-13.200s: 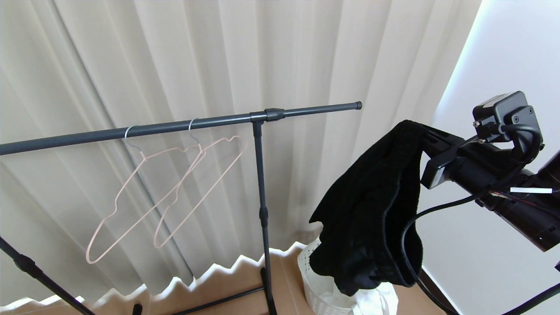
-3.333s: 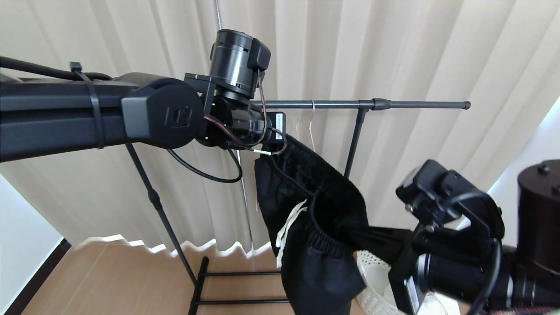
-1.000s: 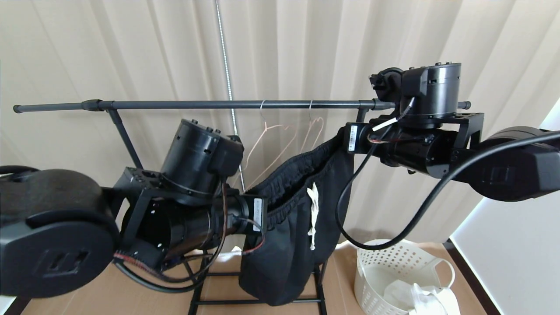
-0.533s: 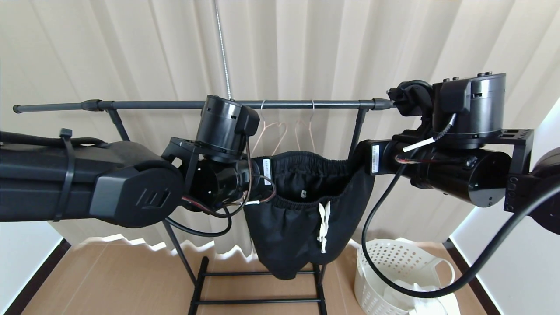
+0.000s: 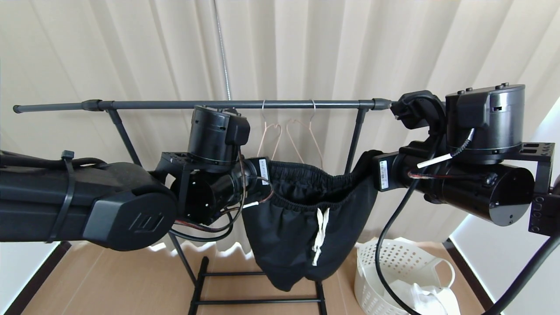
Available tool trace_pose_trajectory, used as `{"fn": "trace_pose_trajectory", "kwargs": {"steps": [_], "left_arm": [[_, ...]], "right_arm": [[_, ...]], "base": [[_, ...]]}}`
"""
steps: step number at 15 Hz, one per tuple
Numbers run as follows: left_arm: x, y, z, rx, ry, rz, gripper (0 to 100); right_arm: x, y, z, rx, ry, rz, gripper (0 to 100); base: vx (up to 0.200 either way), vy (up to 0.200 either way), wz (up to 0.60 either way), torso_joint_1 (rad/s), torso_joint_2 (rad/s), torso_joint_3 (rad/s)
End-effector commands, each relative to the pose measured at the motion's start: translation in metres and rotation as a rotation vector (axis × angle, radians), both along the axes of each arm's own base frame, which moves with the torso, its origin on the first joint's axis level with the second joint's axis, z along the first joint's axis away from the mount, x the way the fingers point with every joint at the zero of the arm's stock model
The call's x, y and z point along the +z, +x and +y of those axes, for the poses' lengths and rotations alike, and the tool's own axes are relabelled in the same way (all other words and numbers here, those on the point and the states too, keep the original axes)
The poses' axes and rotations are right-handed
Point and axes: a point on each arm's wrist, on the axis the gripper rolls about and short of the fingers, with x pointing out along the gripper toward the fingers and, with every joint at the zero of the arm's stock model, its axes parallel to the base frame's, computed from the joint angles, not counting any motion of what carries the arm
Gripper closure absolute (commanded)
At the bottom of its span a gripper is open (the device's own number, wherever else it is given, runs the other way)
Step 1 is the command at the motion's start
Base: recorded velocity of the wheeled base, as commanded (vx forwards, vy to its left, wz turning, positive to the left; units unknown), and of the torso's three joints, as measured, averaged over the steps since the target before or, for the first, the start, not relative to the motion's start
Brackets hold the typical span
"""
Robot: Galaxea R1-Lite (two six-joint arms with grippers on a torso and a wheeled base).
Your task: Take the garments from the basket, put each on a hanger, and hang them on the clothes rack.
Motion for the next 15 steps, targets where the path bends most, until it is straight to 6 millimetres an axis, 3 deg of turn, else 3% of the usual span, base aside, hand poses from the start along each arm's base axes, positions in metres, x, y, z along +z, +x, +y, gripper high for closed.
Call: {"fn": "trace_pose_trajectory", "kwargs": {"steps": [1,15], "left_arm": [[0.004,-0.003,0.001,0.000,-0.015,-0.016,100],[0.005,-0.009,-0.004,-0.017,-0.037,-0.036,100]], "right_arm": [[-0.004,-0.002,-0.001,0.001,-0.009,0.011,100],[-0.017,-0.006,-0.004,0.009,-0.083,0.042,100]], "base": [[0.000,0.000,0.00,0.000,0.00,0.000],[0.000,0.000,0.00,0.000,0.00,0.000]]}}
